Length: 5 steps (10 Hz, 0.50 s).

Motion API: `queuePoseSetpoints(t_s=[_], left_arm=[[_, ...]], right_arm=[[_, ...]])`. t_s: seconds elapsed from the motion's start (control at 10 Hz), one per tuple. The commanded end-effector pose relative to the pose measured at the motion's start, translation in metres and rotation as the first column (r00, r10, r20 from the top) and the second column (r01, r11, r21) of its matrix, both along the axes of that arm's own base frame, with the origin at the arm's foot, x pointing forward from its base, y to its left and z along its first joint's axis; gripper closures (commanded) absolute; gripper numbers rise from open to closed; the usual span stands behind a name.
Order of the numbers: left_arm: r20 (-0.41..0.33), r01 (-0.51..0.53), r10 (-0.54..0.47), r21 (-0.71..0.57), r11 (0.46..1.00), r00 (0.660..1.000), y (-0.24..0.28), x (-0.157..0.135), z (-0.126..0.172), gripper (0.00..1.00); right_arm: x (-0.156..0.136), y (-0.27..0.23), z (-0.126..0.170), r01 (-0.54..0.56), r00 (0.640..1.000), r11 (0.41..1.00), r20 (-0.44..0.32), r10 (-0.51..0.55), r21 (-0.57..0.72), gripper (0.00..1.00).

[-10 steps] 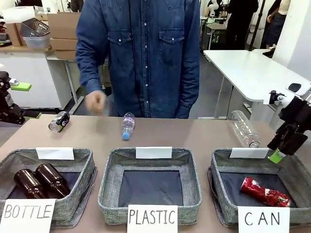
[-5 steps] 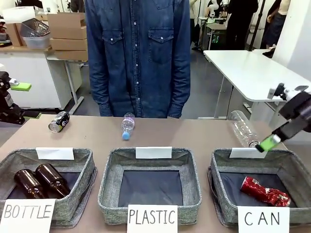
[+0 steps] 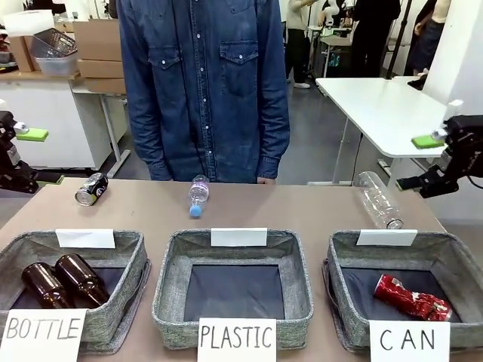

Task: Sort the can waste into the basket.
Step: Pick up the can waste from the table and place it in the right Fabric basket.

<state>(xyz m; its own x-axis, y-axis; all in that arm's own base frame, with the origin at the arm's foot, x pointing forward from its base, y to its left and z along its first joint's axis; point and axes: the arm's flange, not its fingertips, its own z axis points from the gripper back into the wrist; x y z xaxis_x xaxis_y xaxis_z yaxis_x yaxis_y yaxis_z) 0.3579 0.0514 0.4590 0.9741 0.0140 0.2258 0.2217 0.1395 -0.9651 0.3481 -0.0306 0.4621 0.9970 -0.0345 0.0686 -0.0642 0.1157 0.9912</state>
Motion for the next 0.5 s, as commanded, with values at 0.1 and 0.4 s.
queuePoseSetpoints(t_s=[0.1, 0.4], left_arm=[[0.023, 0.007, -0.006, -0.015, 1.000, 1.000, -0.0009, -0.0010, 0.0016, 0.00], [0.023, 0.007, -0.006, -0.015, 1.000, 1.000, -0.0009, -0.0010, 0.0016, 0.00]], right_arm=[[-0.0104, 0.0001, 0.0056, -0.128, 0.986, 0.991, 0.098, 0.131, -0.038, 0.00], [-0.0104, 0.0001, 0.0056, -0.128, 0.986, 0.991, 0.098, 0.131, -0.038, 0.00]])
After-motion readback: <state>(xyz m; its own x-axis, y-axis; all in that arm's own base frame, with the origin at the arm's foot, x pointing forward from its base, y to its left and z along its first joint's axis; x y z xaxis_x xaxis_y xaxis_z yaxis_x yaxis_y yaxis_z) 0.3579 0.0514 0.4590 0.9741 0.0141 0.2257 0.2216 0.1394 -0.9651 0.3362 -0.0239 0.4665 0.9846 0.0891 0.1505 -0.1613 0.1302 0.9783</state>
